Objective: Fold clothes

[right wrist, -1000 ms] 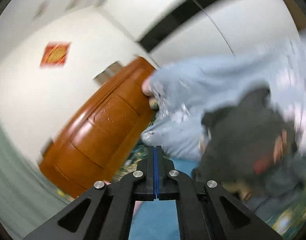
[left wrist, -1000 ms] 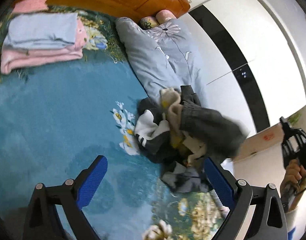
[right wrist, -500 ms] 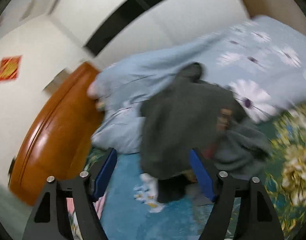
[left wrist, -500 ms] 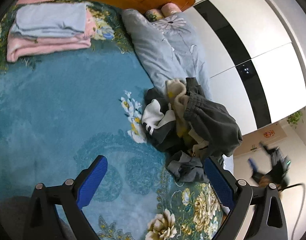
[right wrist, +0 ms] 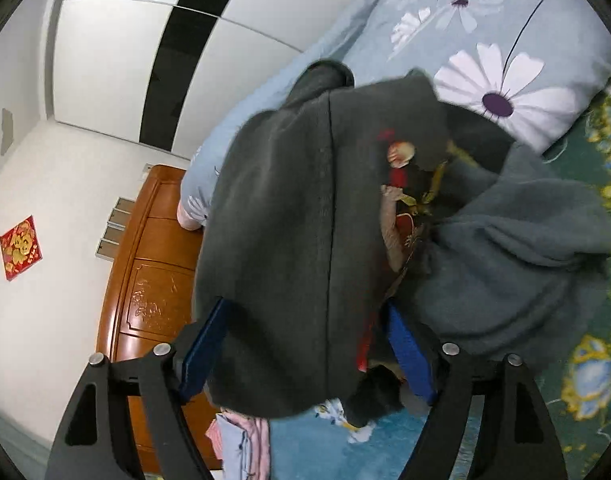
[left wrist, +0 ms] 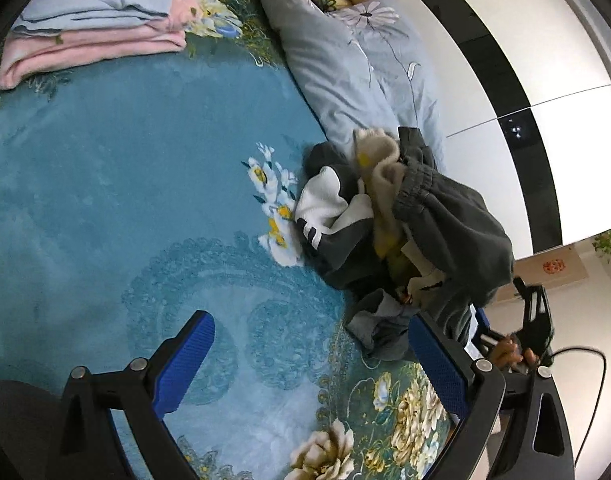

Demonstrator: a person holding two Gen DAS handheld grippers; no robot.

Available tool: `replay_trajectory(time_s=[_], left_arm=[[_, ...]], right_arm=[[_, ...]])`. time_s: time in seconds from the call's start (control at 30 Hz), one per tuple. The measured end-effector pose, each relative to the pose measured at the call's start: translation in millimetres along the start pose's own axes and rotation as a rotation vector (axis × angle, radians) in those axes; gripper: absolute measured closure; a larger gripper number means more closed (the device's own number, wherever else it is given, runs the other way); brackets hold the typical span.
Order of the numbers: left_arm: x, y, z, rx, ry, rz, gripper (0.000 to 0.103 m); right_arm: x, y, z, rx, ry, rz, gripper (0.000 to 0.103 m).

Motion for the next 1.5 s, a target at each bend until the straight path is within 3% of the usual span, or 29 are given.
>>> replay_trajectory(time_s=[0.03,0.1,0.17,0.23,0.43,0.57,0.73,0.87,0.97,1.0,1.13,1.33,1.5], left_arm=[[1.9,-0.1,1.1,0.002,0.0,-0.003,0.004],[3.1,0.6,1.2,0.002,0.005,-0.001,0.004],[3.8,1.8,-0.8,-0.007,0.001,0.0,0.004],[4.8,1.4,-1.8,-0.016,-0.006,-0.005,0.004],[-5.5,1.3,-5.4,-0.053,-0.069,-0.011,0.004],[-26.2,7.7,-10.5,-0.096,-0.123,0.025,0.004],[-47.9,10.1,-16.8,-0.149,-0.194,0.041,0.004],[-68.1,9.6,-22.6,-0.219,-0.335,0.05,0.005],[-92.1,9.3,-25.4,-0.247,-0.458,0.081,0.005],[-99.3,9.5,-27.0,-0.247,-0.476,0.094,0.005],[-119.1,6.0,-41.1,-0.255,-0.479,0.123,0.005],[-105.8,3.0,-58.3,-0.369,-0.505,0.091,0.005],[-62.7,5.0,-51.6,-0.616,-0.742,-0.004,0.005]], right_arm=[[3.0,0.7,-2.0,-0.006,-0.011,-0.008,0.023],[5.9,1.1,-11.1,-0.039,-0.039,-0.024,0.034],[9.2,2.1,-25.2,-0.091,-0.062,-0.058,0.079],[8.1,5.4,-42.8,-0.108,-0.023,-0.069,0.095],[10.2,18.4,-109.0,-0.19,0.133,-0.085,0.098],[-4.4,12.9,-185.7,-0.3,0.271,-0.076,0.098],[-29.4,-18.6,-278.6,-0.455,0.408,-0.103,0.098],[-64.8,-67.6,-337.3,-0.582,0.554,-0.124,0.098],[-69.5,-111.4,-353.1,-0.723,0.564,-0.135,0.098],[-59.0,-120.2,-346.2,-0.712,0.54,-0.155,0.098],[-16.1,-155.0,-317.1,-0.664,0.441,-0.239,0.098],[47.7,-207.2,-273.4,-0.589,0.292,-0.363,0.098],[63.8,-225.0,-271.7,-0.613,0.264,-0.391,0.098]])
Point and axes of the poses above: each gripper's, at about its wrist camera, not at the fingertips, and x roughly the way its jaws point, z to its right, y to its top, the point moved 2 cm from there along x, roughly the way its jaws point, and after that the axes turned 6 degrees about y, right-handed, at the moved point
